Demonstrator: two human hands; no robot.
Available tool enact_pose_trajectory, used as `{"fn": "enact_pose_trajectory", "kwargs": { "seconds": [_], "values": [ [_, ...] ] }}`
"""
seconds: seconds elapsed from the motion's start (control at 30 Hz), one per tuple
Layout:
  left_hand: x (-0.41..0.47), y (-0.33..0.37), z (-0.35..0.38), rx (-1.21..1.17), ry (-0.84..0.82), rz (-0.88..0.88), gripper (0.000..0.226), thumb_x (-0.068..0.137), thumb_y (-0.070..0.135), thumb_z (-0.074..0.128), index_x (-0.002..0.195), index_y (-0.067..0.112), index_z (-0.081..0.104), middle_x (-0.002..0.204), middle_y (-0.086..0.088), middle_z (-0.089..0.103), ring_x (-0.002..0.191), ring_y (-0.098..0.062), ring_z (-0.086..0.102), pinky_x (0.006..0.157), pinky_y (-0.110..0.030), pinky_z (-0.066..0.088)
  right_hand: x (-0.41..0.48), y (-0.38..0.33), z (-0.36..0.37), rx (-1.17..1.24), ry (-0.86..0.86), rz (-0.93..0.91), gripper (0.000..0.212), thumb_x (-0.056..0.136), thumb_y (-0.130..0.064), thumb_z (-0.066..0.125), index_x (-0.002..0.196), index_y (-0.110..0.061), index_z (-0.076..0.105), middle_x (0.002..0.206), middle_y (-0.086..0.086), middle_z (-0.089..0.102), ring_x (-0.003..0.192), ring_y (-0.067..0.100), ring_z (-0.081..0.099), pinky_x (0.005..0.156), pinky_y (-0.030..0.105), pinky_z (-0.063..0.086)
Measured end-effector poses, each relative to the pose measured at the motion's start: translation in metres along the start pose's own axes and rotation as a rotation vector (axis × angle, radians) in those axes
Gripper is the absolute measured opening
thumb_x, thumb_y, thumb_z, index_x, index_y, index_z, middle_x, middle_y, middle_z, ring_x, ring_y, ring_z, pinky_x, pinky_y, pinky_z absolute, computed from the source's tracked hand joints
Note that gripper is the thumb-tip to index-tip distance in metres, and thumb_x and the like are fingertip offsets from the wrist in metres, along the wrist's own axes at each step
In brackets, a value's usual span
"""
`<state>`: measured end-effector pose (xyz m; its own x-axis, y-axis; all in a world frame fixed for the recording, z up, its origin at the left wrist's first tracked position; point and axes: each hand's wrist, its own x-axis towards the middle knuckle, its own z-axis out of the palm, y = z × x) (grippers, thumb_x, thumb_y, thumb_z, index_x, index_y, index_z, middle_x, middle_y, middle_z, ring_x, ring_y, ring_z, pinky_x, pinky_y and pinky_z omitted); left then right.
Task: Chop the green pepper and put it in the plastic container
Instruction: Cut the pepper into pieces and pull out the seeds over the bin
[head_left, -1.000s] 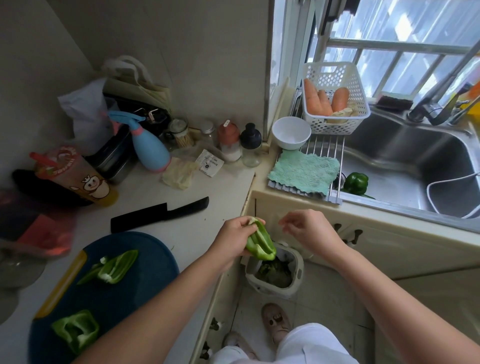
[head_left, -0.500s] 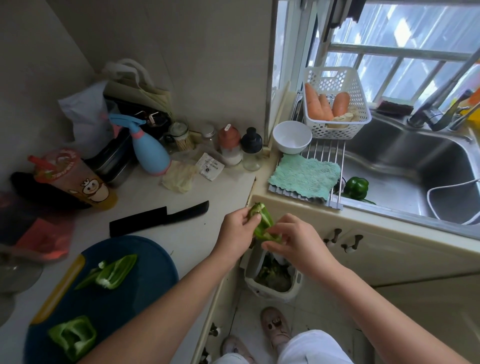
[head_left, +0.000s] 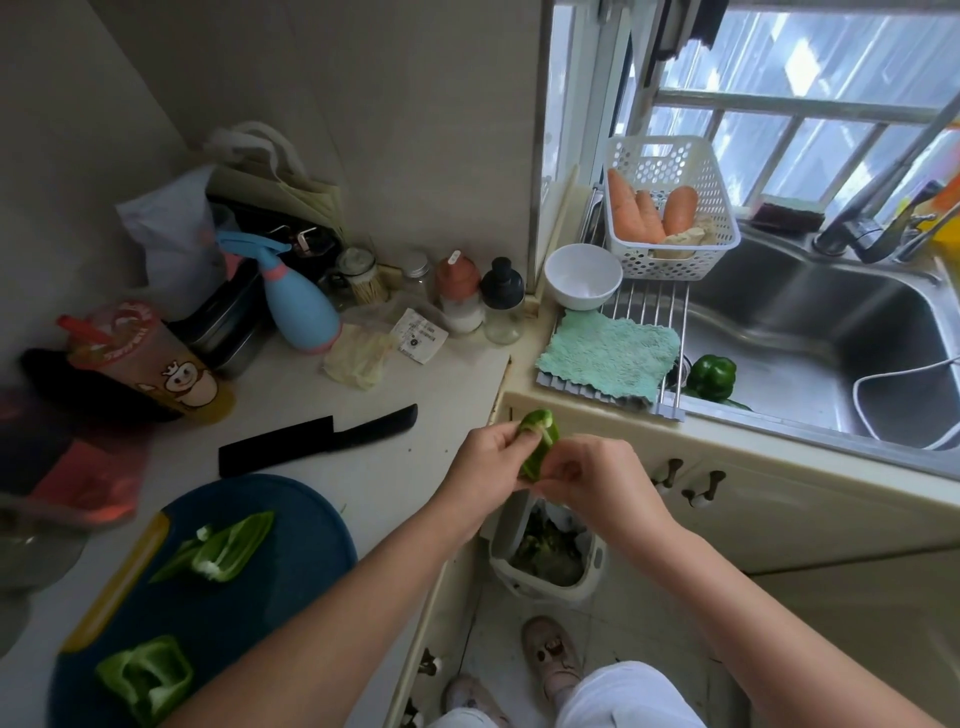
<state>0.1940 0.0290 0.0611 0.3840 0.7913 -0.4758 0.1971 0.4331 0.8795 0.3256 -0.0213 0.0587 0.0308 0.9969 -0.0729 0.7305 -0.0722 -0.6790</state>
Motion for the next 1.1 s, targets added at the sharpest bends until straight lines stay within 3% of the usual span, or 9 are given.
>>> {"fn": "enact_pose_trajectory", "kwargs": {
  "seconds": [0.07,0.23,0.53,0.73,0.83,0.97,1.1],
  "values": [
    [0.0,0.0,0.0,0.029,0.0,0.014,0.018,0.095,0.025,0.051,0.089,0.022,0.067,0.094,-0.01,0.071,0.089,-0.022,0.069,0.08,-0.034,0.057,0.0,0.001,0.0,0.019,-0.014,-0.031,0.017,0.07,-0.02,0.082,0.069,-0.017,0.065,0.066,-0.011,0.057,0.061,0.004,0.052,0.059,0.022,0.045],
    [-0.001,0.003,-0.001,0.007,0.01,0.019,0.021,0.096,0.026,0.049,0.091,0.017,0.067,0.093,-0.01,0.071,0.088,-0.022,0.069,0.079,-0.032,0.058,-0.003,0.003,0.0,0.035,0.023,-0.098,0.019,0.069,-0.021,0.083,0.068,-0.019,0.064,0.062,-0.017,0.052,0.057,-0.003,0.048,0.055,0.011,0.039],
    [0.0,0.0,-0.002,-0.158,0.013,-0.022,0.025,0.098,0.022,0.045,0.103,0.007,0.064,0.1,-0.017,0.069,0.092,-0.024,0.069,0.074,-0.031,0.058,-0.007,0.009,-0.007,0.05,0.034,-0.258,0.019,0.075,-0.018,0.078,0.072,-0.015,0.06,0.068,-0.01,0.056,0.058,0.0,0.049,0.054,0.016,0.041],
    [0.0,-0.008,-0.007,-0.336,0.119,0.007,0.023,0.098,0.021,0.044,0.102,0.009,0.063,0.1,-0.014,0.07,0.09,-0.022,0.07,0.071,-0.029,0.058,-0.008,0.011,-0.014,0.305,0.067,-0.05,0.018,0.075,-0.018,0.079,0.073,-0.017,0.061,0.068,-0.003,0.066,0.06,0.006,0.059,0.058,0.021,0.05],
    [0.0,-0.01,-0.009,-0.316,0.123,0.044,0.022,0.098,0.018,0.044,0.106,0.01,0.063,0.103,-0.012,0.069,0.094,-0.019,0.069,0.071,-0.025,0.057,-0.008,0.014,-0.012,0.327,0.086,0.003,0.021,0.074,-0.013,0.08,0.071,-0.02,0.06,0.068,-0.004,0.066,0.06,0.004,0.059,0.058,0.021,0.05],
    [-0.001,-0.013,-0.006,-0.327,0.161,0.061,0.023,0.099,0.021,0.043,0.105,0.011,0.063,0.107,-0.015,0.068,0.095,-0.022,0.068,0.069,-0.026,0.057,-0.007,0.011,-0.012,0.324,0.076,0.057,0.016,0.077,-0.008,0.076,0.075,-0.019,0.065,0.072,-0.001,0.068,0.067,0.014,0.064,0.068,0.034,0.055],
    [0.003,-0.015,-0.007,-0.404,0.26,0.006,0.025,0.099,0.023,0.042,0.113,0.009,0.059,0.113,-0.019,0.063,0.096,-0.029,0.066,0.062,-0.028,0.057,-0.006,0.003,-0.022,0.733,-0.065,0.257,0.011,0.076,-0.007,0.075,0.08,-0.011,0.065,0.074,0.005,0.069,0.067,0.018,0.062,0.068,0.028,0.054]
  ]
}}
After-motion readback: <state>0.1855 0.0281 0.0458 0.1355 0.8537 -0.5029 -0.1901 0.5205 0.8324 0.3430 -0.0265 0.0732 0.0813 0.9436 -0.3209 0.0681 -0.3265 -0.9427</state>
